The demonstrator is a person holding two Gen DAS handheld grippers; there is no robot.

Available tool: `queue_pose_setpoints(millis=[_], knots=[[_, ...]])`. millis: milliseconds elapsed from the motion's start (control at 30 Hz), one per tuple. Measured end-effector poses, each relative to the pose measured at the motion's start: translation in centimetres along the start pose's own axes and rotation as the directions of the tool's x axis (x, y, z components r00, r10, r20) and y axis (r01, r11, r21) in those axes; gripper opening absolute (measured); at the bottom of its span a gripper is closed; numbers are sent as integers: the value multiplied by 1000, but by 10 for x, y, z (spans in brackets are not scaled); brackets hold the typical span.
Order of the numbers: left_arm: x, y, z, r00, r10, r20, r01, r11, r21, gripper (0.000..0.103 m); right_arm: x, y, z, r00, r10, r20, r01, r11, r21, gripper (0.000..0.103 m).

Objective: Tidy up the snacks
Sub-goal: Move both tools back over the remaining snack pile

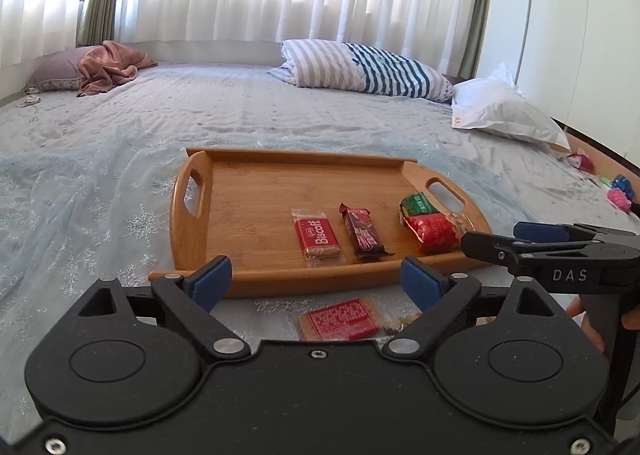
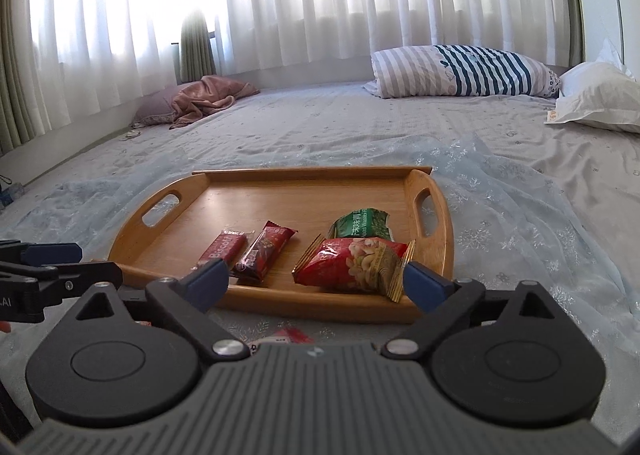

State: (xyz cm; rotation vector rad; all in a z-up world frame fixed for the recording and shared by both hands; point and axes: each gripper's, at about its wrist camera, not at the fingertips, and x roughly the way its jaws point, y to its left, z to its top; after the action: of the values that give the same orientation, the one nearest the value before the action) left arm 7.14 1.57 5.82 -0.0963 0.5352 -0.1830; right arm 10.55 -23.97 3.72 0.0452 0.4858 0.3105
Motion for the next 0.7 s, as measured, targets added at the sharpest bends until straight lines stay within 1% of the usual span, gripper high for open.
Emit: queue_pose_setpoints(millis=[300, 433, 567, 700], knots=[[-19, 10, -25, 1000, 7, -15, -7, 1000, 2, 94, -25, 24, -28, 999, -18, 39, 21, 997, -74, 103], [-25, 14, -36, 999, 17, -30, -17, 1000, 2, 94, -34, 33, -42, 999, -15, 46, 19, 997, -79, 103], [-29, 15, -47, 999, 36, -41, -35, 999, 31, 94, -43, 43, -58, 998, -25, 62, 30, 996, -88, 103], [-29, 17, -55, 997, 57, -50, -54, 997, 49, 94, -50, 52, -72, 996, -32, 81, 37, 997, -61, 103]])
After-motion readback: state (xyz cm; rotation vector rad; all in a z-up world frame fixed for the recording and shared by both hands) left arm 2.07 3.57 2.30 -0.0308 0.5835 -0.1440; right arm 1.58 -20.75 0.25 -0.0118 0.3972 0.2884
